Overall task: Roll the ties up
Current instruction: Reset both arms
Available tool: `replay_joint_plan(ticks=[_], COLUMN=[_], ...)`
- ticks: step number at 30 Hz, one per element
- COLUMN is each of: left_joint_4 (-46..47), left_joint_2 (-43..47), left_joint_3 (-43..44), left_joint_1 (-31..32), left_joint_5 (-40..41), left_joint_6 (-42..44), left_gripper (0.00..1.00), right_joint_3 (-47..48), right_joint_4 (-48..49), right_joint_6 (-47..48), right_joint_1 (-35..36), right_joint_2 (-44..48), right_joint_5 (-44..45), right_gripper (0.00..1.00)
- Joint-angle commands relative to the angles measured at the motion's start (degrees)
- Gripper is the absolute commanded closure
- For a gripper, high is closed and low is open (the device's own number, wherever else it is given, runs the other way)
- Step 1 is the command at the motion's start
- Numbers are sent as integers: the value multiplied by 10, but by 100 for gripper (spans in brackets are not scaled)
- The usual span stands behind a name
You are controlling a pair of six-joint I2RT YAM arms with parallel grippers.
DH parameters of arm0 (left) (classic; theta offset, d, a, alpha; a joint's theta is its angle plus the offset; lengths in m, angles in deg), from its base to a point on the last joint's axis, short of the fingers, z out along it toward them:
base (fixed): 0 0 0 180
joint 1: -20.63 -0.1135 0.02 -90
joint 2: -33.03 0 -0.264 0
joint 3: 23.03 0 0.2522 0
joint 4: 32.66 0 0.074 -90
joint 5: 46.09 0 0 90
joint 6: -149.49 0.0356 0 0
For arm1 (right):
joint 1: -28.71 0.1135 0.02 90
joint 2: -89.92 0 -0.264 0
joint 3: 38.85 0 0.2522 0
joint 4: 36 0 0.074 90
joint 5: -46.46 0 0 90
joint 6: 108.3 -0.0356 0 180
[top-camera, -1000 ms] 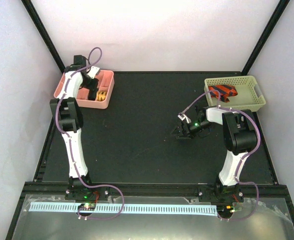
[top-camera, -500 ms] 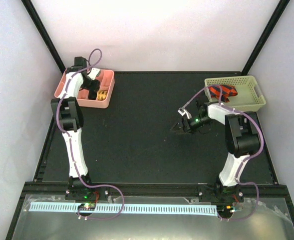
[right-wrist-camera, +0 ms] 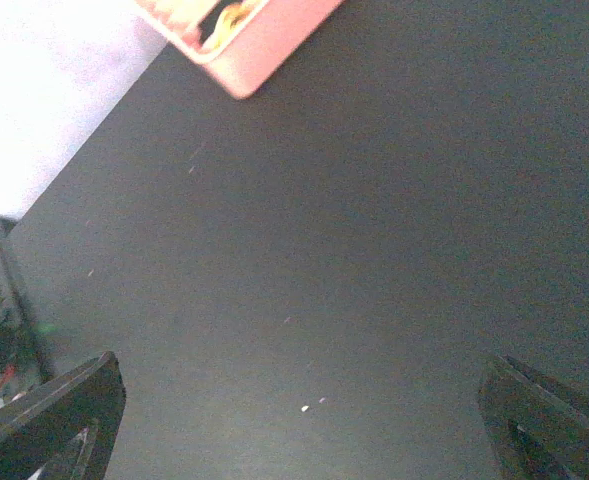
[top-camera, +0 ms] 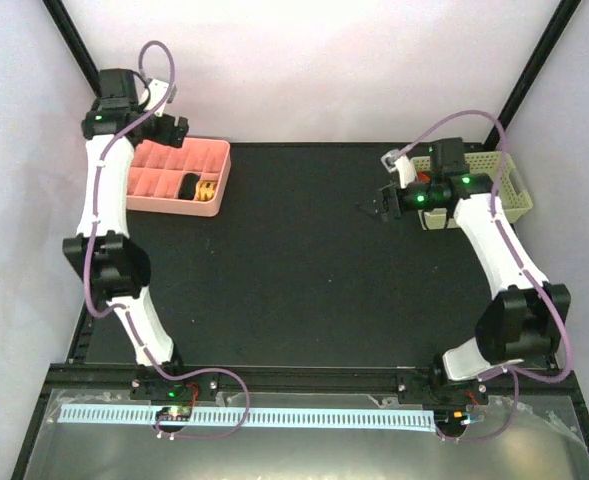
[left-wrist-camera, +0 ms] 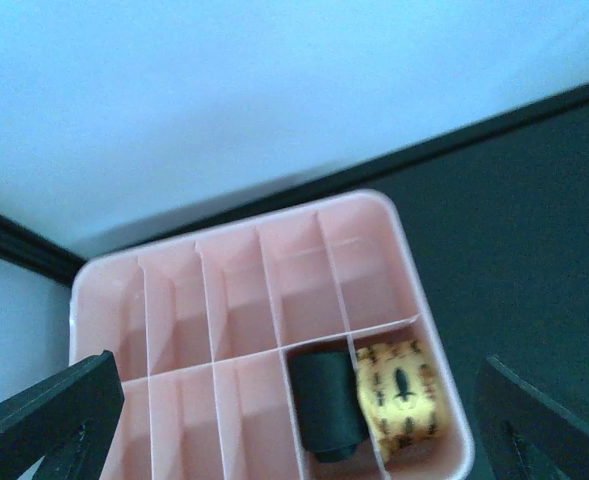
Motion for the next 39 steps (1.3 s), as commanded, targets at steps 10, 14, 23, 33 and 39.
replay_joint_plan(ticks=[10, 14, 23, 33, 39], left_joint_4=[-2, 103, 182, 184, 185], left_joint_2=[217, 309, 392, 428, 429], left_joint_3=[-131, -293, -548, -652, -670], left_joint_1=[55, 92, 118, 117, 109], left_joint_5=[-191, -201, -102, -78, -65], left_joint_6=[-44, -54, -103, -87, -97], left_gripper=[1, 1, 1, 1, 1], right_joint_3=[-11, -77, -285, -377, -390], right_joint_4=[134, 136, 171, 221, 230], right_joint_6=[-87, -87, -73, -59, -57], right_joint_1=[-74, -81, -82, -82, -82], right_joint_2=[195, 230, 282, 318, 353], right_joint_5=[175, 169, 143, 179, 163], right_gripper=[0, 0, 0, 0, 0])
